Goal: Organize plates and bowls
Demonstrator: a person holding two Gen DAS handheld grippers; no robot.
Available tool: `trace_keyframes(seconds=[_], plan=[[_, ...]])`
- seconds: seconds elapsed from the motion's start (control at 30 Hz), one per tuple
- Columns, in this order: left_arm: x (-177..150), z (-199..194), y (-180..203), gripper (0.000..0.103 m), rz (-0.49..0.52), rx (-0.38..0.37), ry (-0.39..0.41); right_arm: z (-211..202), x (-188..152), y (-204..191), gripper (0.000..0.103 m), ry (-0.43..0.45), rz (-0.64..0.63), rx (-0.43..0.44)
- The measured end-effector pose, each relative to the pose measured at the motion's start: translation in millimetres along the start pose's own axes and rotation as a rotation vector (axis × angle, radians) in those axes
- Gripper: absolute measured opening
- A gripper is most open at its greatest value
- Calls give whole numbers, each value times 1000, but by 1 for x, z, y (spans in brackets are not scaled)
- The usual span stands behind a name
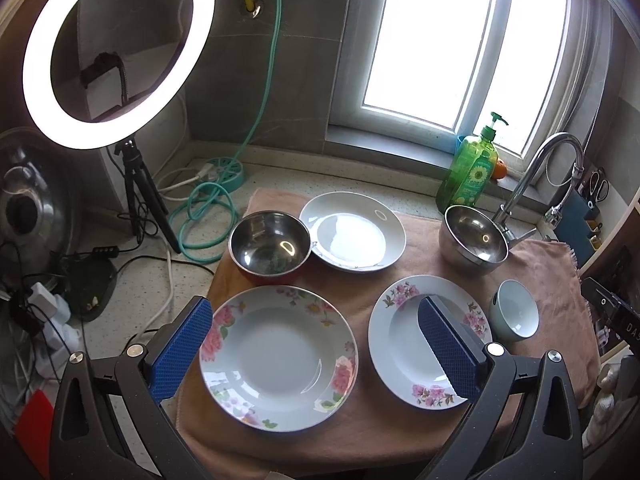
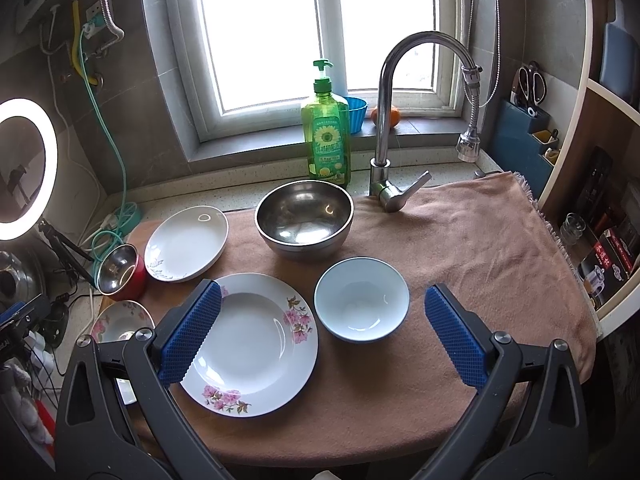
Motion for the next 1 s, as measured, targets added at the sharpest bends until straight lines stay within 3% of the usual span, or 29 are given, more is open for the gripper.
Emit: trace_keyframes(seconds=[0.57, 1.0], plan=[[1, 4, 1, 102, 15, 6, -9, 7, -4, 2, 103, -13, 1, 4], [-2, 33, 18, 102, 74, -40, -88, 42, -12, 14, 103, -117, 40, 69]])
Point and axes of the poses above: each gripper's, at about its wrist camera, not at the fingertips, and z roughly the way its jaws point, y to its right, x to its top, the point moved 7 cm from there along z, roughly the way its jaws point, and after that the axes turned 13 degrees about -y, right-handed, at the moved point
